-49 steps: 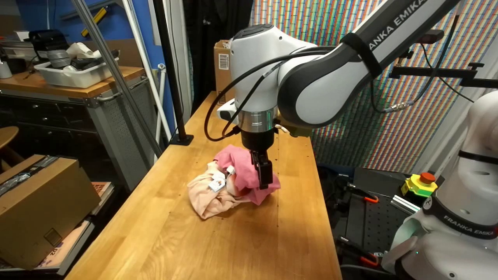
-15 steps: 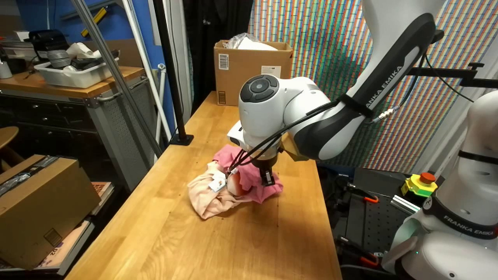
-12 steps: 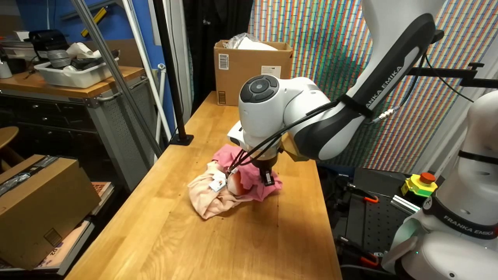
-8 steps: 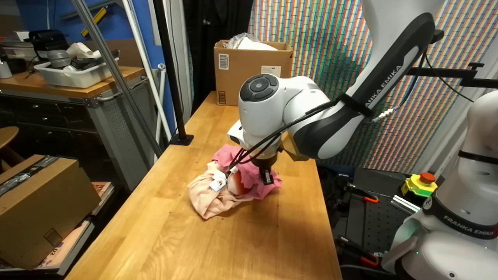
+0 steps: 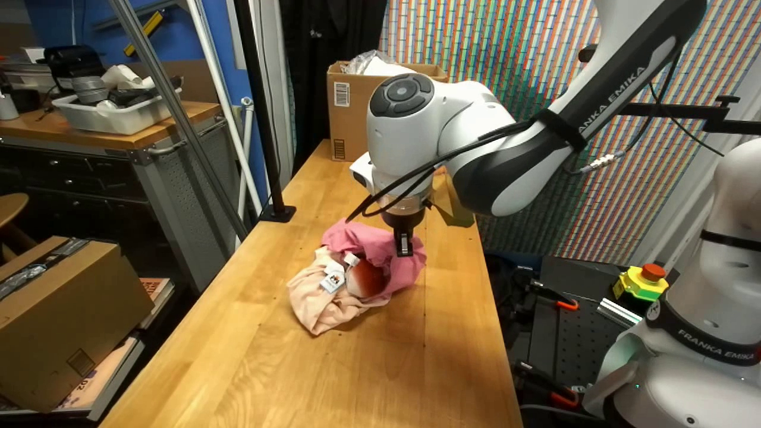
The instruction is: Spread the objects and the clothes across the table
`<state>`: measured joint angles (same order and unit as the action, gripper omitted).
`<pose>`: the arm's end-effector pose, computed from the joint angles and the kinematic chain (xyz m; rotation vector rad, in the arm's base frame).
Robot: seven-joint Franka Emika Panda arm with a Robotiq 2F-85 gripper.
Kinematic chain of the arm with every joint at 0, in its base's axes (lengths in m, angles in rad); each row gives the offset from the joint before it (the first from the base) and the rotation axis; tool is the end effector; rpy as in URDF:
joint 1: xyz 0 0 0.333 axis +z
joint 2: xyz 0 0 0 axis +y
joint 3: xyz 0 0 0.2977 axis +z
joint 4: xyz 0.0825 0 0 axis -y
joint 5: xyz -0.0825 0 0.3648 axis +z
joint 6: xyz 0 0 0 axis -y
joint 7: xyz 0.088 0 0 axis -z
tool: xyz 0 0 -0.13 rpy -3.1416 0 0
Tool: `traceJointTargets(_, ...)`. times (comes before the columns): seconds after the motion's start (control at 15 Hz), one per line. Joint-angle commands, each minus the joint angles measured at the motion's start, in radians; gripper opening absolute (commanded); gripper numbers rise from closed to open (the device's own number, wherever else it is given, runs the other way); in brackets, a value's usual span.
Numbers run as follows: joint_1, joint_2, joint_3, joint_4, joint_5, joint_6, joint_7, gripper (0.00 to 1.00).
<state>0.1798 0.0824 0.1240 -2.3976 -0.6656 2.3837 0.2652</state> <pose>0.4581 0.1278 0.2514 2.6113 0.7387 0.0450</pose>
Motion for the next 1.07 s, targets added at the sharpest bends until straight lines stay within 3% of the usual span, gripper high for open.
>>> traceJointTargets(0.0,0.004,-0.098,0.004,-0.01,-0.062,-0.062,0.097,0.01)
traceJointTargets(0.53,-0.009,-0.223,0.054,0.041,-0.226,-0.243,0.278,0.01)
traceJointTargets(1.0,-0.01,-0.231,0.086,0.153,-0.346,-0.386,0.384,0.01)
